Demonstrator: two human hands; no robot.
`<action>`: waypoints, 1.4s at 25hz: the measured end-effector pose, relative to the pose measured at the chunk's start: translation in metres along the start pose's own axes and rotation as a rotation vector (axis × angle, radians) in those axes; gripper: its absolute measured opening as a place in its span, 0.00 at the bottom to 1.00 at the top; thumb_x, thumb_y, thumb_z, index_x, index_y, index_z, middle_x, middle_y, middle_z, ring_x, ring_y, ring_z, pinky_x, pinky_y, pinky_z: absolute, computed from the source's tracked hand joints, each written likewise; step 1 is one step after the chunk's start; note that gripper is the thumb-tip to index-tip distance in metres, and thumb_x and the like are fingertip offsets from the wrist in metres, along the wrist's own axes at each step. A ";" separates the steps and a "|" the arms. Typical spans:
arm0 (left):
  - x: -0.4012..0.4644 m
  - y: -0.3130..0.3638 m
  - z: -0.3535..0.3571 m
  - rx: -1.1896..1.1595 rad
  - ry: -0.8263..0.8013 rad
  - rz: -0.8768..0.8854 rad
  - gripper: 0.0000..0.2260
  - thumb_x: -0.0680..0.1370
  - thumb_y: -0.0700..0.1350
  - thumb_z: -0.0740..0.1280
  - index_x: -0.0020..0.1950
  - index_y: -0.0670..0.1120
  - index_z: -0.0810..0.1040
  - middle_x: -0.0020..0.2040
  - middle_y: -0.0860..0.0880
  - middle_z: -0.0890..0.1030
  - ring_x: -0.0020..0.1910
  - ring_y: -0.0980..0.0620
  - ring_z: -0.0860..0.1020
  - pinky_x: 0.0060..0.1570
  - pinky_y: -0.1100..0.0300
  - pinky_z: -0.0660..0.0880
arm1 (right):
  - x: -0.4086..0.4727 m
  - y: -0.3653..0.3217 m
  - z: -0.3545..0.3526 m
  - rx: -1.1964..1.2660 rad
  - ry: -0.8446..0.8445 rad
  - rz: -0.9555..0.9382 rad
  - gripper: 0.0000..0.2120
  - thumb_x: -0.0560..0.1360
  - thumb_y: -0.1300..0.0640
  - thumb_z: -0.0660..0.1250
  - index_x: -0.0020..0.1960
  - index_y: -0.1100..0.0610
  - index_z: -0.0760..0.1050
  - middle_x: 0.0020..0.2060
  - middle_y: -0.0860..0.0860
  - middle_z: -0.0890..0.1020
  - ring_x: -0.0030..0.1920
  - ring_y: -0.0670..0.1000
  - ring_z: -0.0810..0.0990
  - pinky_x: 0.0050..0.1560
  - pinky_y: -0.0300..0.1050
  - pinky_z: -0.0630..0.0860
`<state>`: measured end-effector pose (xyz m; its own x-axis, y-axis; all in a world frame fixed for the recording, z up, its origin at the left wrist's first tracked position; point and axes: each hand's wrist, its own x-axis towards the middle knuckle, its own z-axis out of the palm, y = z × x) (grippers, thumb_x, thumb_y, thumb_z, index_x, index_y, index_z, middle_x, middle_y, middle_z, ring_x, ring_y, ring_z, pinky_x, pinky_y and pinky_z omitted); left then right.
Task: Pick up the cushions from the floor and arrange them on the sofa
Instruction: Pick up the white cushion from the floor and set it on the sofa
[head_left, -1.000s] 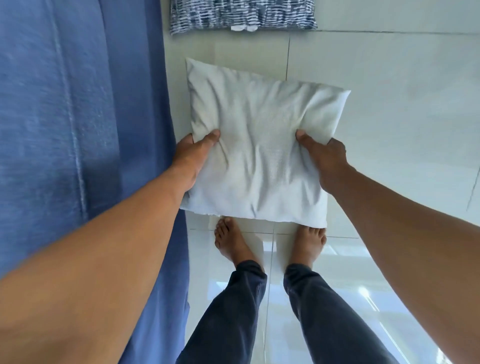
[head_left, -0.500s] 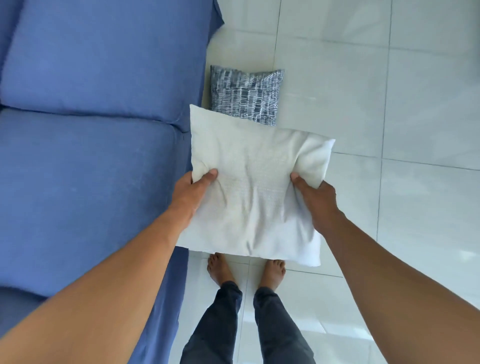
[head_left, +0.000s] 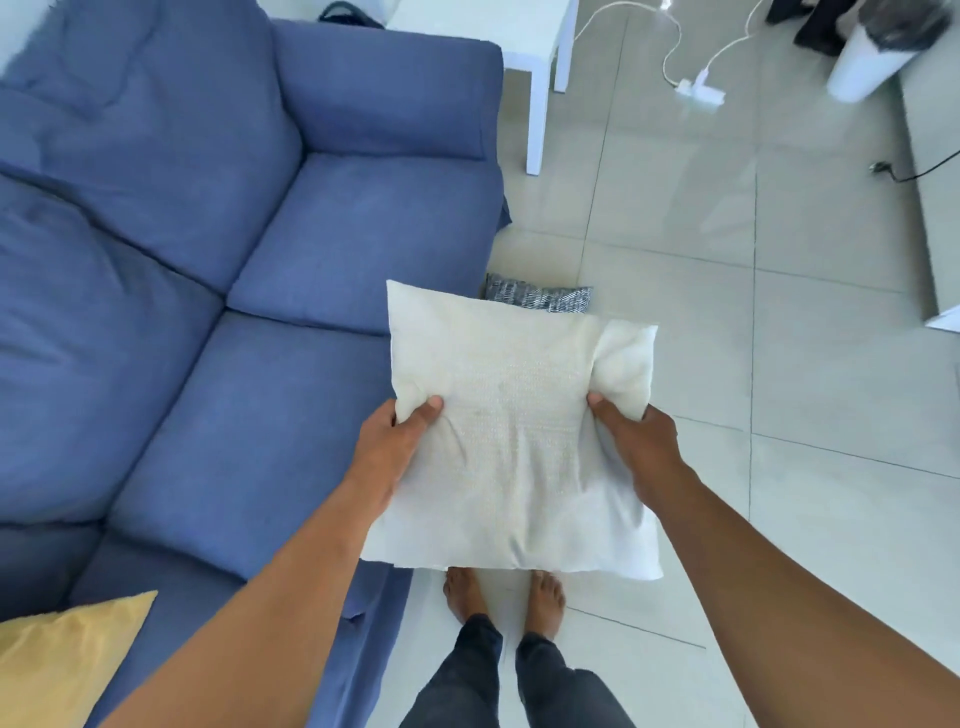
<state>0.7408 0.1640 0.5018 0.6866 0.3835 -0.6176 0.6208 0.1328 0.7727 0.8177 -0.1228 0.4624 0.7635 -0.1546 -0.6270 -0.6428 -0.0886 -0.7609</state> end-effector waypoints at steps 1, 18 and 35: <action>-0.008 0.007 -0.005 -0.020 0.016 0.012 0.14 0.77 0.55 0.74 0.60 0.51 0.84 0.55 0.52 0.88 0.55 0.48 0.85 0.58 0.48 0.82 | -0.006 -0.009 0.003 0.000 -0.018 -0.019 0.18 0.66 0.41 0.82 0.48 0.51 0.83 0.45 0.45 0.88 0.47 0.47 0.86 0.41 0.42 0.79; -0.005 0.017 -0.170 -0.436 0.353 0.019 0.19 0.73 0.54 0.78 0.59 0.46 0.84 0.55 0.48 0.89 0.54 0.44 0.87 0.59 0.41 0.82 | -0.010 -0.130 0.213 -0.223 -0.420 -0.323 0.10 0.72 0.51 0.80 0.50 0.52 0.83 0.47 0.47 0.88 0.48 0.47 0.85 0.52 0.46 0.81; 0.043 -0.030 -0.345 -0.713 0.624 -0.088 0.19 0.73 0.49 0.78 0.63 0.50 0.82 0.55 0.53 0.89 0.51 0.51 0.88 0.48 0.55 0.83 | -0.003 -0.145 0.511 -0.517 -0.847 -0.204 0.14 0.68 0.52 0.83 0.51 0.53 0.85 0.42 0.45 0.90 0.48 0.52 0.88 0.48 0.46 0.83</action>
<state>0.6208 0.4918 0.5029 0.1950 0.7371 -0.6471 0.1420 0.6315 0.7622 0.9403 0.3932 0.4897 0.5256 0.6420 -0.5581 -0.2897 -0.4818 -0.8270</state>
